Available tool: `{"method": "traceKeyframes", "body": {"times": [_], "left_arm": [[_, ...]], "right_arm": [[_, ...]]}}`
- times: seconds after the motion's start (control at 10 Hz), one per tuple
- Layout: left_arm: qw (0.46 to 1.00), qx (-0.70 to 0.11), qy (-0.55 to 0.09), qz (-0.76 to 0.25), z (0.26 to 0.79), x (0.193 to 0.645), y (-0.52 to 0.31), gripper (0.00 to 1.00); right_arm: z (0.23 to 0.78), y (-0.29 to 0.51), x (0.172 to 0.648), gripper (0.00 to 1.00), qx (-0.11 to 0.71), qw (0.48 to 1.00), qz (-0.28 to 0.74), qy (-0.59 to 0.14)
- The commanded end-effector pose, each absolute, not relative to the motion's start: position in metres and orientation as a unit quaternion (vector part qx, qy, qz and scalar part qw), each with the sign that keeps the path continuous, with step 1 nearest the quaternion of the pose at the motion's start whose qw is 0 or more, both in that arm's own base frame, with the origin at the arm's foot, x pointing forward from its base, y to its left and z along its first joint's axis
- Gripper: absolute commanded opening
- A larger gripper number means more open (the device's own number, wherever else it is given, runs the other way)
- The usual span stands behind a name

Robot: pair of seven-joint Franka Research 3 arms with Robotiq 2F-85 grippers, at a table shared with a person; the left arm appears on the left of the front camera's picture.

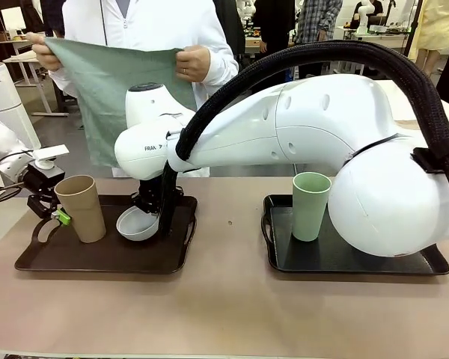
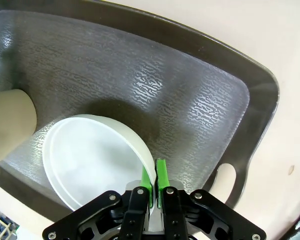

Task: Set up a tray with a mat and arrange the tableware.
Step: Pick up the Picnic Bowl and Reusable plastic cup from the Handle tray in front of the human's position and hold them in the air.

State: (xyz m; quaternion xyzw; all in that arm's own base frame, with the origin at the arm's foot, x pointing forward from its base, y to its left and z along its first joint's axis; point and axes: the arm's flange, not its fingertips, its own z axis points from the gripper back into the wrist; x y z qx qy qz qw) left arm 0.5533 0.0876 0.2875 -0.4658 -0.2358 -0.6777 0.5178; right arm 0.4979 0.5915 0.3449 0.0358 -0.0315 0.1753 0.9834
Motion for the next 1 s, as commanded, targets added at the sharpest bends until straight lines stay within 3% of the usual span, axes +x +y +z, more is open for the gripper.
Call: {"method": "traceKeyframes", "body": {"times": [0.0, 0.3, 0.5, 0.6, 0.7, 0.9], "left_arm": [[0.520, -0.460, -0.232, -0.681, 0.290, 0.562, 0.083, 1.00], [0.522, -0.458, -0.240, -0.678, 0.289, 0.562, 0.082, 1.00], [0.515, -0.459, -0.245, -0.681, 0.288, 0.561, 0.088, 0.46], [0.514, -0.459, -0.248, -0.681, 0.288, 0.560, 0.090, 0.11], [0.513, -0.458, -0.251, -0.681, 0.290, 0.560, 0.093, 0.00], [0.506, -0.465, -0.258, -0.679, 0.309, 0.551, 0.102, 0.00]], "right_arm": [[0.344, 0.588, 0.495, 0.00, 0.038, 0.983, 0.176, -0.033], [0.344, 0.588, 0.494, 0.00, 0.038, 0.983, 0.177, -0.033], [0.344, 0.587, 0.494, 0.00, 0.038, 0.983, 0.175, -0.033], [0.344, 0.587, 0.494, 0.00, 0.037, 0.983, 0.175, -0.033], [0.346, 0.587, 0.494, 0.00, 0.037, 0.983, 0.175, -0.035], [0.359, 0.583, 0.490, 0.00, 0.044, 0.982, 0.180, -0.045]]}}
